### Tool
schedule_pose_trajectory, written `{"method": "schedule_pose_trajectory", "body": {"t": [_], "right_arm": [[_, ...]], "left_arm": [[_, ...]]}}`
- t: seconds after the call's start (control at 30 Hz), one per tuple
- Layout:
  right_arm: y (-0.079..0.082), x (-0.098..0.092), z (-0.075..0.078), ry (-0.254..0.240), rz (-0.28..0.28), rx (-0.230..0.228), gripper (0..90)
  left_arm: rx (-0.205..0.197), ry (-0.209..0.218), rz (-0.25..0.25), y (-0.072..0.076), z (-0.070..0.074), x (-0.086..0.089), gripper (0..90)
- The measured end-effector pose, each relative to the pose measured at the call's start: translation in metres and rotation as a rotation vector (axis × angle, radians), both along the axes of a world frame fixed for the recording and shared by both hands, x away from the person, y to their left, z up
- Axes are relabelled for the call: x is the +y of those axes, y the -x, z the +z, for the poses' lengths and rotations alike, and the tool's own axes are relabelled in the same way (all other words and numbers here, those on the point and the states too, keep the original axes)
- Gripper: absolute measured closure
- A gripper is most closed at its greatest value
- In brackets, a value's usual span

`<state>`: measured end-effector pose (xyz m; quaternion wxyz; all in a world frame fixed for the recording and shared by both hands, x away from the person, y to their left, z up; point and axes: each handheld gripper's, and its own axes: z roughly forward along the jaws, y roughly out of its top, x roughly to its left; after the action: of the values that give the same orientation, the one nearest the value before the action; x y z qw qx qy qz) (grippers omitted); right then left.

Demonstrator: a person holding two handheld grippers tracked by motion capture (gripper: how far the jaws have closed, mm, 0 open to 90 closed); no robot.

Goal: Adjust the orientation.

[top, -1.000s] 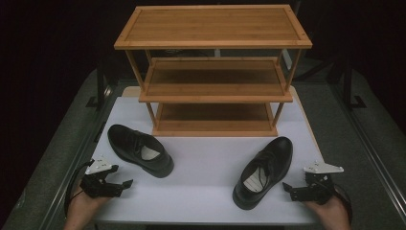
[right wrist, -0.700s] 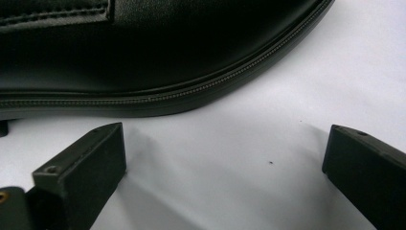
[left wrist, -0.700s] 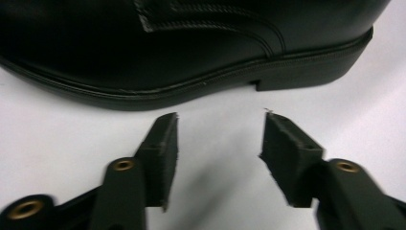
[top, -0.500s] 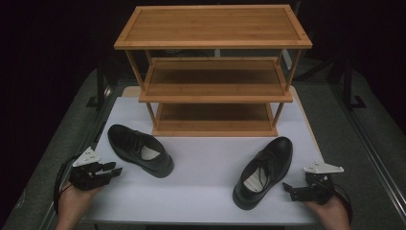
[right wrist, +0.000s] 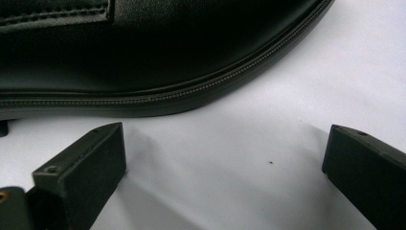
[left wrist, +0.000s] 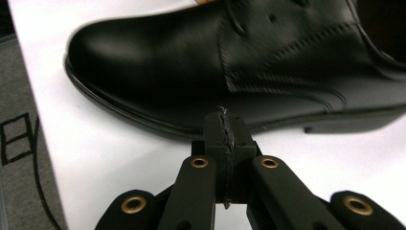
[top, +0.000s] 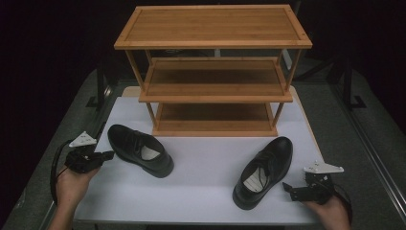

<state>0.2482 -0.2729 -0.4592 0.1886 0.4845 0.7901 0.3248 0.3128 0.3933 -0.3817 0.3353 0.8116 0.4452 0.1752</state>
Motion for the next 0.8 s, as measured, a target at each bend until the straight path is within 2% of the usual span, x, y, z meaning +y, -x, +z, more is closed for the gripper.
{"method": "schedule_pose_trajectory", "body": {"t": [0.17,0.4,0.43,0.47,0.5,0.6,0.63,0.67,0.7,0.73,0.77,0.8], "right_arm": [[0.0,0.0,0.0,0.0,0.0,0.0,0.7],[0.0,0.0,0.0,0.0,0.0,0.001,0.7],[0.0,0.0,0.0,0.0,0.0,0.001,0.7],[0.0,0.0,0.0,0.0,0.0,0.001,0.8],[0.0,0.0,0.0,0.0,0.0,0.001,0.8],[0.0,0.0,0.0,0.0,0.0,0.001,0.7],[0.0,0.0,0.0,0.0,0.0,0.001,0.7],[0.0,0.0,0.0,0.0,0.0,0.001,0.7],[0.0,0.0,0.0,0.0,0.0,0.001,0.8],[0.0,0.0,0.0,0.0,0.0,0.001,0.7],[0.0,0.0,0.0,0.0,0.0,0.001,0.7],[0.0,0.0,0.0,0.0,0.0,0.001,0.7]], "left_arm": [[-0.007,0.0,0.011,-0.013,0.006,0.005,89.8],[-0.015,0.01,0.028,-0.045,0.014,0.019,89.8],[-0.015,0.01,0.028,-0.045,0.014,0.019,89.9],[-0.022,0.001,0.037,-0.052,0.015,0.022,89.9],[-0.022,0.001,0.037,-0.052,0.015,0.022,89.9],[-0.027,-0.018,0.064,-0.068,0.016,0.027,89.9],[-0.027,-0.018,0.064,-0.068,0.016,0.027,89.9],[-0.034,-0.025,0.079,-0.076,0.016,0.03,89.9],[-0.034,-0.025,0.079,-0.076,0.016,0.03,89.9],[-0.034,-0.048,0.096,-0.085,0.015,0.033,89.9],[-0.034,-0.048,0.096,-0.085,0.015,0.033,89.9],[-0.029,-0.054,0.11,-0.095,0.012,0.037,89.9]]}}
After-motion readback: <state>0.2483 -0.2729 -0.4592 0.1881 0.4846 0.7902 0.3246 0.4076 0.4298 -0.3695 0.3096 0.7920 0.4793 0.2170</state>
